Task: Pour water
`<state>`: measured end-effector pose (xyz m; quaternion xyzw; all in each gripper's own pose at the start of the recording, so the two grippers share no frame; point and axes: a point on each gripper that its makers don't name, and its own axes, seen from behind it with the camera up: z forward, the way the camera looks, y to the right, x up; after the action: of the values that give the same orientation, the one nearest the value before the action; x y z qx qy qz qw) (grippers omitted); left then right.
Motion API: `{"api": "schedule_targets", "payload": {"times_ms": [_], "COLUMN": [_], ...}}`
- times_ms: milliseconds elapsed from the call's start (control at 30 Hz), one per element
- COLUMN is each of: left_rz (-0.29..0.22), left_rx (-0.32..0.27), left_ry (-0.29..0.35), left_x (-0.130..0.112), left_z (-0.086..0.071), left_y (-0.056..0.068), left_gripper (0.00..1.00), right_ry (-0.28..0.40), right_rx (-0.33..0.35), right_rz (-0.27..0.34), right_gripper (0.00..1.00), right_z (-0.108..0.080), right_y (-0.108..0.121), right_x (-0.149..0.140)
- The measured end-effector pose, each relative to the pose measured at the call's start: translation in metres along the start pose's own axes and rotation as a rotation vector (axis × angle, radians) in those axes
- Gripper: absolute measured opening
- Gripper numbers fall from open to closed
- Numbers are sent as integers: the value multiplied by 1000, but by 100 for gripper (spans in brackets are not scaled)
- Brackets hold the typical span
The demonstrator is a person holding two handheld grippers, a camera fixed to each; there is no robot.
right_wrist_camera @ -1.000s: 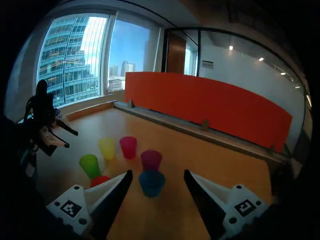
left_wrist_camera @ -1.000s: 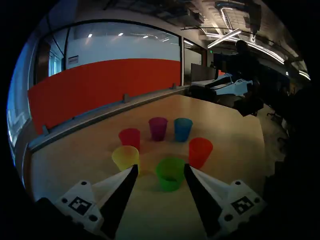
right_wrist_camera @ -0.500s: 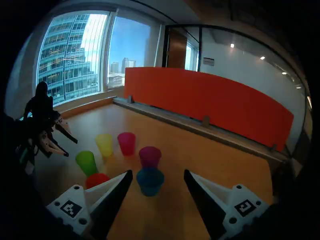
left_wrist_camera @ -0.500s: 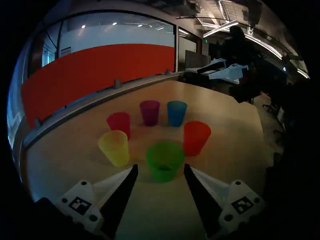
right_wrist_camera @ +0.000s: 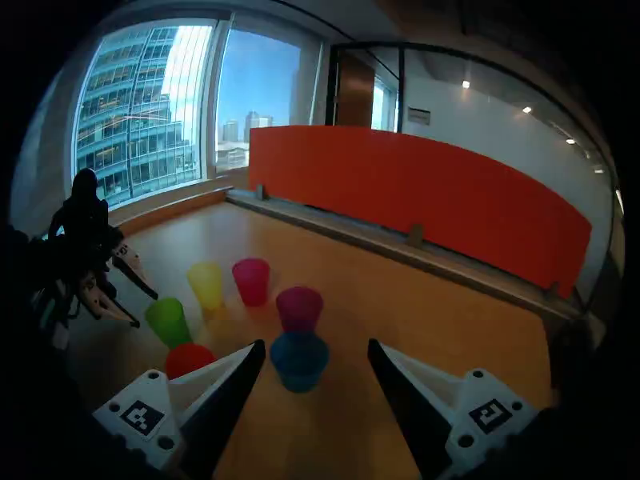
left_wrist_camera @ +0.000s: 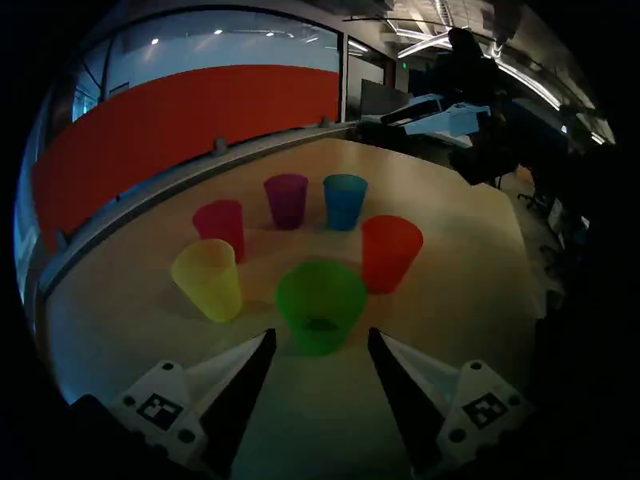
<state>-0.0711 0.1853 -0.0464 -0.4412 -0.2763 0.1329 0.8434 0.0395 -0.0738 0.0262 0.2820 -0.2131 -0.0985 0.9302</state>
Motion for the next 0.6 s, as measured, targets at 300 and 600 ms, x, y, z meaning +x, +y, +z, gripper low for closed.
{"api": "schedule_targets", "payload": {"times_ms": [300, 600], "left_rz": [2, 1], "left_rx": [-18, -27], "left_ry": [-35, -56], "left_x": [-6, -9], "left_z": [21, 40], "left_y": [1, -1], "left_gripper": [85, 85], "right_ry": [-13, -27], "right_rx": [8, 25], "right_rz": [8, 12], "right_gripper": [100, 99], "right_z": [9, 17], "right_y": [1, 0], "right_x": [-5, -11]}}
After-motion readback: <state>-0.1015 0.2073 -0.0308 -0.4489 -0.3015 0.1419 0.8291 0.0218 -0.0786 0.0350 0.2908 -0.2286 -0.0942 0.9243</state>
